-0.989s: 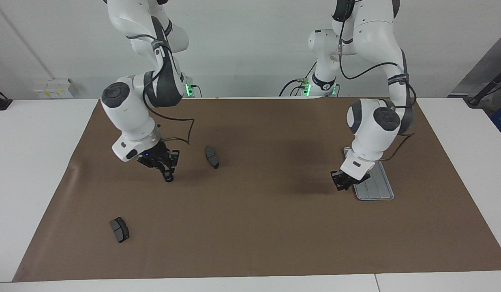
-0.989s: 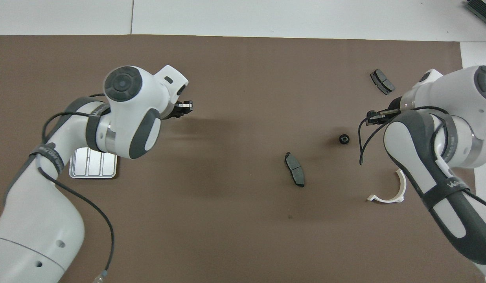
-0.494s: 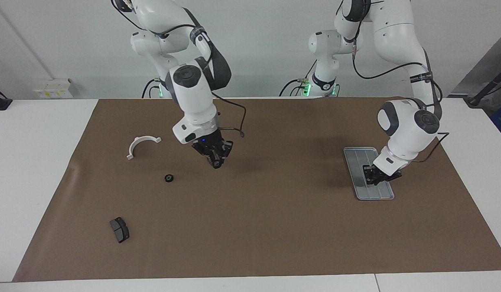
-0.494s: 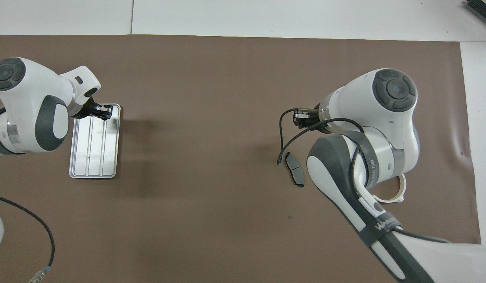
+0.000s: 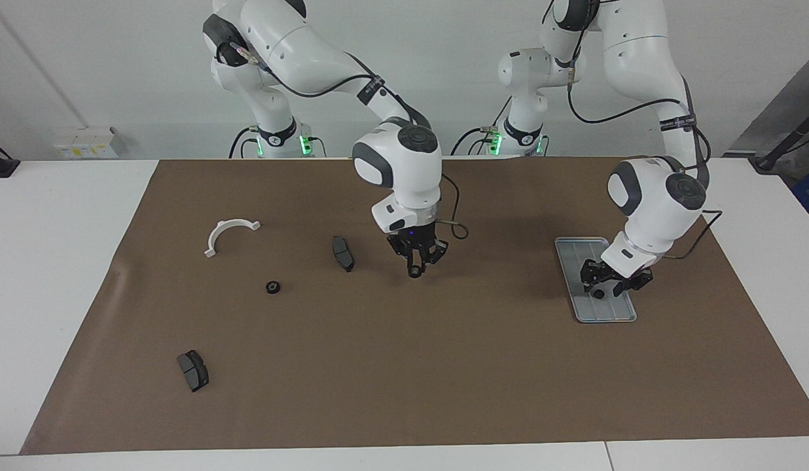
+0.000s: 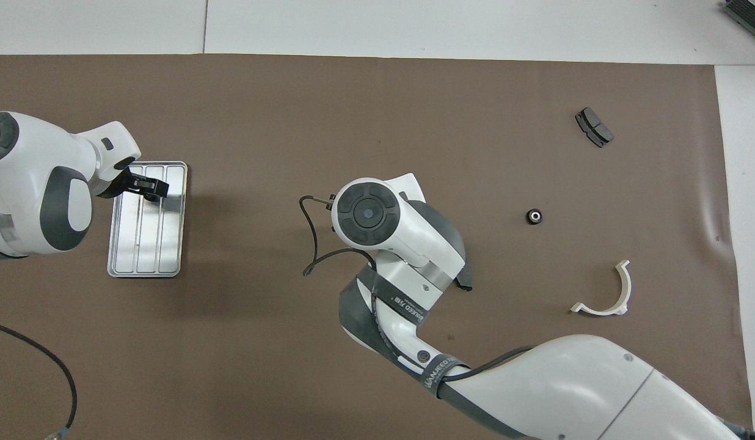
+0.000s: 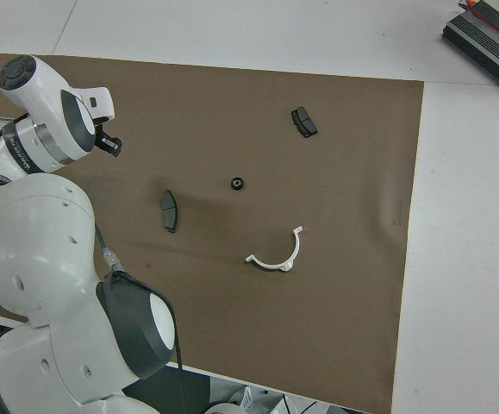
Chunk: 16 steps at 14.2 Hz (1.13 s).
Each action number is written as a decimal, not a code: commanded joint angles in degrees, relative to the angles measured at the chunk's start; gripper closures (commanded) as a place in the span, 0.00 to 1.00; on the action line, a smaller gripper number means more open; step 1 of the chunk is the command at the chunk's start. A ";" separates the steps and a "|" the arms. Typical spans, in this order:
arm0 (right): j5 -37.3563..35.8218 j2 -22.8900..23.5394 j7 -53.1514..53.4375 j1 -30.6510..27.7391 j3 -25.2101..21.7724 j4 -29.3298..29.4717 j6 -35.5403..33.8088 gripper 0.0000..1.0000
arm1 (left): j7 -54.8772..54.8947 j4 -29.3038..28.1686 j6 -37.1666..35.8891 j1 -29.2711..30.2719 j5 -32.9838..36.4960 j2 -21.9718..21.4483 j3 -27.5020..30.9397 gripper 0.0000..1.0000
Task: Pick bearing gear from pile to tray
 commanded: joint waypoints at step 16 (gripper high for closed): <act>-5.42 -2.89 -2.09 -3.34 1.10 -1.76 -1.77 0.00 | -36.91 6.15 1.18 -19.36 -0.79 0.84 0.14 0.35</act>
